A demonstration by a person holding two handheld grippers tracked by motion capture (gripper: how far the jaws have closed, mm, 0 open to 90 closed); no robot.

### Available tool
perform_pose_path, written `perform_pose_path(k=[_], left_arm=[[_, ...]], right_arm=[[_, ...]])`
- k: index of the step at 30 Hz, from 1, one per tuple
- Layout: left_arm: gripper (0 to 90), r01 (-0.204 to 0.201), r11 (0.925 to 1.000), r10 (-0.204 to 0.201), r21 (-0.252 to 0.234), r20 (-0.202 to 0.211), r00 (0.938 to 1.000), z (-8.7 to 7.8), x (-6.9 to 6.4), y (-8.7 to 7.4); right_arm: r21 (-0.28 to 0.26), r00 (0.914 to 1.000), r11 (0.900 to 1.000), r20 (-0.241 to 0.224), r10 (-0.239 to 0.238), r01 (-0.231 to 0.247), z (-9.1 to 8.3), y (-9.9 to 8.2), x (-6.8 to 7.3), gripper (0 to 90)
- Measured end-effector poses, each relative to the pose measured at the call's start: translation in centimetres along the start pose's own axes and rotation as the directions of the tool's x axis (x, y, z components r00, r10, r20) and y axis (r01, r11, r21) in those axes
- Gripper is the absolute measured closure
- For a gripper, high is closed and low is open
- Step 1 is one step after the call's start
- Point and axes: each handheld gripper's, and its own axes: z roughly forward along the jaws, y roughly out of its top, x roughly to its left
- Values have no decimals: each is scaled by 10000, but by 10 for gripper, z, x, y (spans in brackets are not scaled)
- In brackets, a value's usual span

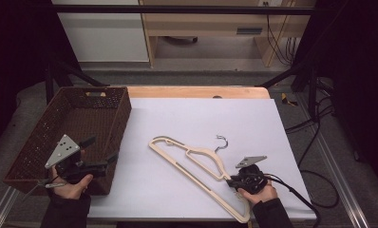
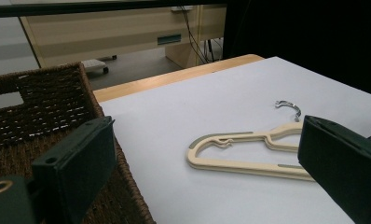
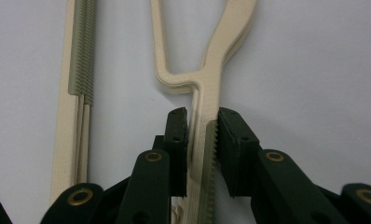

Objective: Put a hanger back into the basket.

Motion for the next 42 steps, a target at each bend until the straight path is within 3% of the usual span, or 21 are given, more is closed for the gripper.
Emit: perform_pose_path(k=[1,5,13,19,20,22,29,31,32,33,34,42], left_arm=[[41,-1,10000,1,9,-2,10000,0,0,0],[41,-1,10000,1,17,2,10000,0,0,0],[43,-53,9999,52,97,20,10000,1,0,-1],[43,-44,9999,43,93,21,10000,3,-2,-1],[43,-48,9999,48,93,22,10000,3,-2,-1],[43,-50,9999,50,92,26,10000,2,-2,-1],[44,-41,9999,41,97,2,10000,3,-2,-1],[44,-138,9998,138,170,1,9999,3,-2,-1],[45,-153,9997,153,185,5,9999,4,-2,-1],[46,-103,9998,103,151,9,9999,4,-3,-1],[46,-159,9997,159,185,15,9999,5,-4,-1],[54,-289,9991,281,308,271,9992,10,-16,1]], right_arm=[[-38,9999,9999,23,-159,159,0,0,-2,742],[37,9998,9998,62,198,-198,-1,1,-1,743],[-62,9996,9996,35,271,-271,-4,1,-1,754],[-205,9997,9996,-148,189,-192,-6,1,-1,687],[-68,9999,9999,80,135,-135,-4,1,-1,673],[108,9999,9999,103,109,-110,-3,0,-1,672],[361,9993,9987,10,370,-370,-4,-1,1,753],[380,9989,9984,226,401,-409,-4,-1,0,779],[240,9994,9994,238,-236,230,-4,-2,-4,779],[310,9996,9993,196,204,-210,-5,-1,-2,780],[312,9997,9995,224,-55,48,-4,-2,-3,780],[173,9992,9994,271,-302,297,-5,-2,-5,781]])
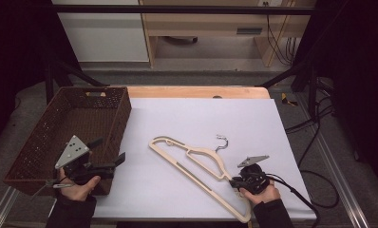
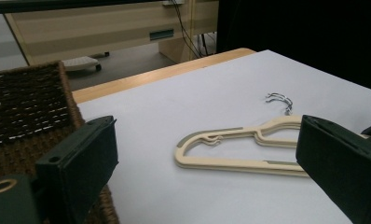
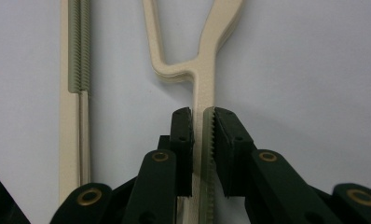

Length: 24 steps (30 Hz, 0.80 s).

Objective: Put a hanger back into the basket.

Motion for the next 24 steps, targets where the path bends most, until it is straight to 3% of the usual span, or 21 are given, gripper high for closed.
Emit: perform_pose_path(k=[1,2,3,7,8,10,12,13,14,15,16,17,18,20,22,24], left_arm=[[54,20,10000,-20,2,60,10000,2,-3,1],[57,37,10000,-38,55,113,9999,4,-6,1],[59,72,9998,-77,186,254,9996,10,-13,4],[60,-104,9990,83,430,489,9988,21,-26,8],[62,-209,9986,182,476,564,9982,25,-30,11],[63,-234,9981,193,564,719,9972,35,-39,16],[70,-277,9975,210,648,1022,9945,55,-50,23],[70,-277,9975,210,648,1022,9945,55,-50,23],[72,-334,9959,230,843,1206,9924,72,-58,27],[73,-334,9959,230,843,1206,9924,72,-58,27],[74,-370,9948,246,947,1289,9914,81,-62,29],[74,-416,9936,271,1050,1363,9903,90,-67,31],[79,-484,9924,320,1135,1416,9894,99,-72,33],[82,-585,9893,372,1336,1571,9869,115,-80,36],[101,-504,9881,226,1454,1864,9822,136,-92,38],[110,-499,9877,211,1480,1901,9815,143,-97,38]], right_arm=[[0,10000,10000,0,0,0,0,0,0,781],[168,9970,9969,-41,772,-771,-1,2,6,781],[238,9962,9960,7,866,-866,0,2,7,776],[225,9964,9963,-126,832,-830,1,2,7,728],[84,9978,9980,-211,635,-634,1,1,7,671],[-25,9978,9980,-196,637,-638,0,1,8,642],[-784,9993,9967,-331,161,-186,-5,0,6,544],[-784,9993,9967,-331,161,-186,-5,0,6,544],[-1355,9996,9906,-244,167,-198,-9,-2,6,491],[-1355,9996,9906,-244,167,-198,-9,-2,6,491],[-1825,9997,9830,-167,152,-180,-13,-6,4,461],[-1825,9997,9830,-167,152,-180,-13,-6,4,461],[-2258,9997,9739,-169,202,-235,-16,-11,2,419],[-2363,9993,9711,-273,264,-321,-18,-13,2,406],[-2733,9997,9617,-166,187,-226,-21,-19,1,378],[-2784,9998,9603,-169,101,-144,-22,-20,1,380]])
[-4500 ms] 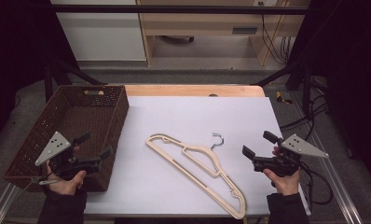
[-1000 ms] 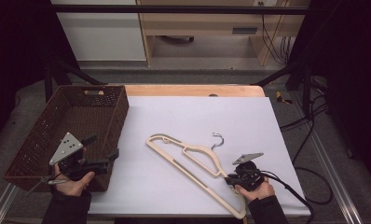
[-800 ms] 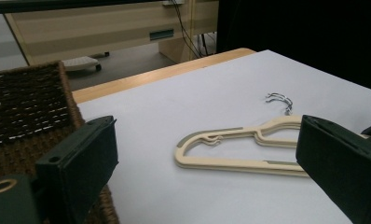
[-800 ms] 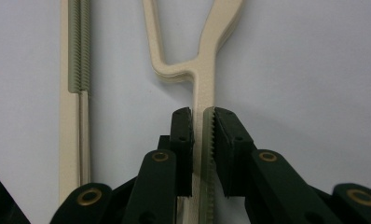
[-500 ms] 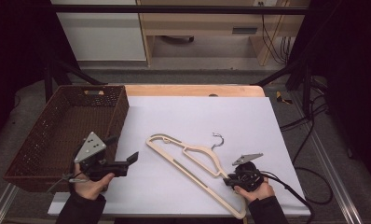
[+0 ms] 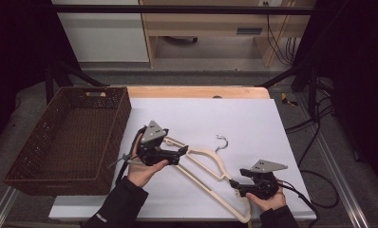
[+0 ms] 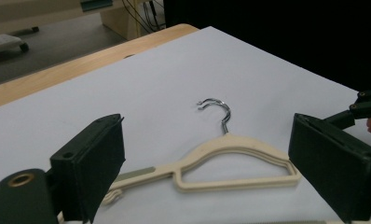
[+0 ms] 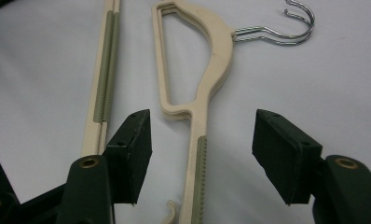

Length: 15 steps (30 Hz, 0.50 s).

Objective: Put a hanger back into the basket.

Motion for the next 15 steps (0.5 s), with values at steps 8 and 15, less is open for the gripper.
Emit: perform_pose_path(k=[8,15], left_arm=[[189,-166,9974,130,701,514,9986,59,-20,1],[229,36,9937,-132,1124,846,9963,99,-26,-9]], right_arm=[[331,9997,9994,-232,-122,129,3,-6,6,385],[257,9996,9995,-237,-160,166,5,-6,5,356]])
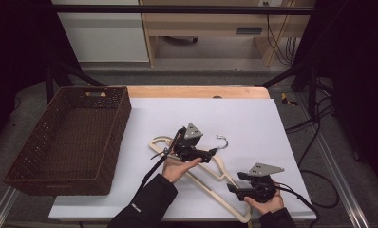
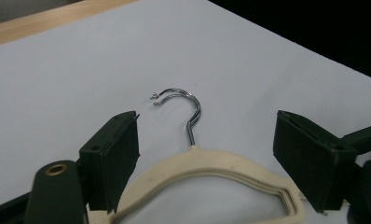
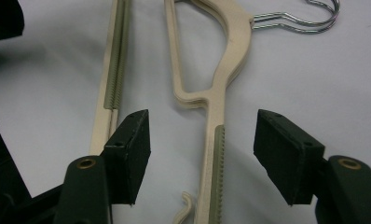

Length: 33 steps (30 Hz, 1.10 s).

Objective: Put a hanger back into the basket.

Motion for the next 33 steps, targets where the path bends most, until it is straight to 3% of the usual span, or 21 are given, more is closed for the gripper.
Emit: perform_pose_path(k=[7,17,23,25,33], left_arm=[[316,169,9997,-168,164,-60,9998,26,3,-3],[405,51,9987,-44,510,-145,9999,58,-2,-6],[498,-7,9950,34,1001,-272,9996,72,-4,-6],[575,23,9919,11,1272,-270,9996,76,-1,-8],[716,116,9869,-54,1609,-390,9992,83,2,-12]], right_arm=[[-137,9999,9999,103,-55,56,4,0,0,315],[-167,9999,9999,105,-13,15,5,0,0,317],[-81,9998,9999,165,-72,73,6,0,-1,319],[-79,9998,9999,159,-112,113,6,0,-1,320],[-53,9998,10000,182,-22,23,7,0,0,323]])
